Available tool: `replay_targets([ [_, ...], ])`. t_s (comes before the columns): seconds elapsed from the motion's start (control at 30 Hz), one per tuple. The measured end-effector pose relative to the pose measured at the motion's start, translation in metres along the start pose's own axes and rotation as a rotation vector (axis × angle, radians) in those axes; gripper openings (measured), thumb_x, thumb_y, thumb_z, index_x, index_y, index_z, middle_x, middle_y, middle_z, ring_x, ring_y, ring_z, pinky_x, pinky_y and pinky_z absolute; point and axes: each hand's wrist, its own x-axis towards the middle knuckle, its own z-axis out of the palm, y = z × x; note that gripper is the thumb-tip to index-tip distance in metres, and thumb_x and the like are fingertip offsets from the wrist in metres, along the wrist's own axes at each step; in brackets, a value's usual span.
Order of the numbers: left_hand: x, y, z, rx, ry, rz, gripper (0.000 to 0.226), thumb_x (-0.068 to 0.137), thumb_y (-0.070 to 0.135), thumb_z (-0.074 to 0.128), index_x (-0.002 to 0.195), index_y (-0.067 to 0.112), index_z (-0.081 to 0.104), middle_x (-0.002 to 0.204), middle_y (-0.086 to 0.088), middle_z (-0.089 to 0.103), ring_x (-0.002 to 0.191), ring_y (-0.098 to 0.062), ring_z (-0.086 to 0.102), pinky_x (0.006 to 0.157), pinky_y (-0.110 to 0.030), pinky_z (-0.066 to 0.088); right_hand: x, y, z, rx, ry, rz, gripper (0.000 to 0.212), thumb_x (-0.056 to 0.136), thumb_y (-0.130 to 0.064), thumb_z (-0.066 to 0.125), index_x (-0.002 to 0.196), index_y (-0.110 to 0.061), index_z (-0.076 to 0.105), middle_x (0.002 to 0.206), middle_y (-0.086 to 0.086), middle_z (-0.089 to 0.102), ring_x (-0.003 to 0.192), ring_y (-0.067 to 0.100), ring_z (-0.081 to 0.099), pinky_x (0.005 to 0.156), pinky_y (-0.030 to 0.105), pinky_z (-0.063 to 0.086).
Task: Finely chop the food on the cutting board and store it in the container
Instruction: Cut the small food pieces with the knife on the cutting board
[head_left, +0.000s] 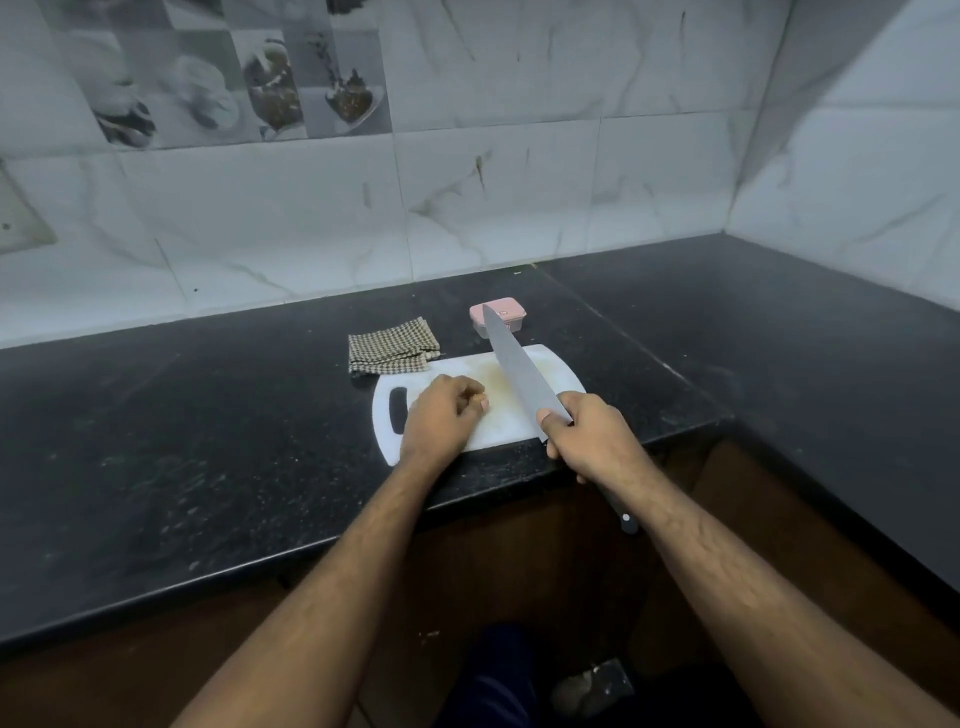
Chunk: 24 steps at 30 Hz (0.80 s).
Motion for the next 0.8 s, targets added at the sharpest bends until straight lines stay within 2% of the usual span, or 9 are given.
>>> replay_targets([
  [0.1, -0.001, -0.009, -0.001, -0.196, 0.036, -0.051, 0.028, 0.093, 0.024, 0.074, 0.12, 0.019, 0.069, 0.102, 0.011, 0.072, 0.095, -0.005, 0.066, 0.096, -0.036, 0.056, 0.015, -0.009, 0.002, -0.082, -0.012, 0.003, 0.02, 0.102, -0.034, 0.05, 0.109, -0.019, 0.061, 0.079, 0.0, 0.072, 0.054, 0.012, 0.059, 0.044, 0.023, 0.045],
  [0.17, 0.001, -0.011, 0.0, -0.224, 0.044, -0.076, 0.03, 0.093, 0.023, 0.075, 0.122, 0.017, 0.069, 0.102, 0.01, 0.073, 0.097, -0.004, 0.067, 0.1, -0.035, 0.056, 0.026, -0.015, 0.004, -0.147, -0.016, -0.01, 0.02, 0.102, -0.035, 0.049, 0.104, -0.019, 0.061, 0.081, 0.001, 0.071, 0.057, 0.016, 0.061, 0.052, 0.031, 0.053],
  [0.27, 0.006, -0.012, 0.003, -0.163, 0.065, -0.107, 0.028, 0.092, 0.032, 0.075, 0.117, 0.019, 0.073, 0.104, 0.008, 0.074, 0.099, -0.008, 0.067, 0.101, -0.039, 0.055, 0.038, -0.021, 0.007, -0.219, 0.003, -0.034, 0.021, 0.101, -0.036, 0.048, 0.099, -0.02, 0.06, 0.084, 0.002, 0.07, 0.068, 0.022, 0.065, 0.068, 0.041, 0.06],
  [0.37, 0.009, -0.016, 0.006, -0.076, 0.068, -0.08, 0.02, 0.089, 0.038, 0.074, 0.107, 0.028, 0.076, 0.104, 0.012, 0.073, 0.099, -0.009, 0.066, 0.102, -0.046, 0.051, 0.043, -0.025, 0.008, -0.261, 0.001, -0.028, 0.021, 0.101, -0.038, 0.049, 0.098, -0.02, 0.059, 0.086, 0.002, 0.069, 0.075, 0.023, 0.065, 0.073, 0.042, 0.059],
  [0.47, 0.012, -0.015, 0.007, -0.061, 0.082, -0.074, 0.02, 0.091, 0.037, 0.074, 0.109, 0.028, 0.077, 0.109, 0.011, 0.073, 0.104, -0.01, 0.065, 0.106, -0.048, 0.046, 0.045, -0.027, 0.011, -0.348, 0.004, -0.039, 0.02, 0.101, -0.039, 0.05, 0.091, -0.021, 0.051, 0.088, 0.002, 0.065, 0.084, 0.026, 0.065, 0.078, 0.044, 0.057],
  [0.53, 0.014, -0.016, 0.007, -0.032, 0.088, -0.068, 0.02, 0.092, 0.036, 0.075, 0.11, 0.029, 0.077, 0.112, 0.012, 0.073, 0.105, -0.01, 0.064, 0.108, -0.048, 0.042, 0.045, -0.029, 0.013, -0.387, 0.001, -0.04, 0.017, 0.101, -0.038, 0.05, 0.098, -0.022, 0.055, 0.092, 0.003, 0.064, 0.088, 0.027, 0.063, 0.081, 0.045, 0.057],
  [0.6, 0.013, -0.017, 0.007, -0.015, 0.097, -0.064, 0.02, 0.091, 0.036, 0.075, 0.11, 0.029, 0.078, 0.111, 0.012, 0.073, 0.105, -0.01, 0.064, 0.107, -0.046, 0.04, 0.044, -0.03, 0.015, -0.414, -0.006, -0.036, 0.024, 0.101, -0.037, 0.049, 0.115, -0.02, 0.06, 0.1, 0.005, 0.066, 0.094, 0.028, 0.063, 0.084, 0.044, 0.056],
  [0.7, 0.011, -0.014, 0.006, 0.008, 0.109, -0.072, 0.021, 0.093, 0.035, 0.074, 0.113, 0.029, 0.078, 0.113, 0.012, 0.073, 0.108, -0.013, 0.061, 0.095, -0.036, 0.029, 0.044, -0.031, 0.019, -0.461, -0.03, -0.035, 0.027, 0.103, -0.036, 0.047, 0.12, -0.019, 0.059, 0.106, 0.006, 0.065, 0.091, 0.024, 0.057, 0.078, 0.036, 0.05],
  [0.8, 0.01, -0.01, 0.005, 0.005, 0.111, -0.078, 0.022, 0.094, 0.035, 0.073, 0.114, 0.029, 0.078, 0.114, 0.012, 0.073, 0.109, -0.014, 0.06, 0.091, -0.034, 0.024, 0.045, -0.033, 0.022, -0.505, -0.042, -0.034, 0.025, 0.103, -0.035, 0.046, 0.118, -0.019, 0.058, 0.098, 0.002, 0.058, 0.088, 0.022, 0.052, 0.072, 0.034, 0.043],
])
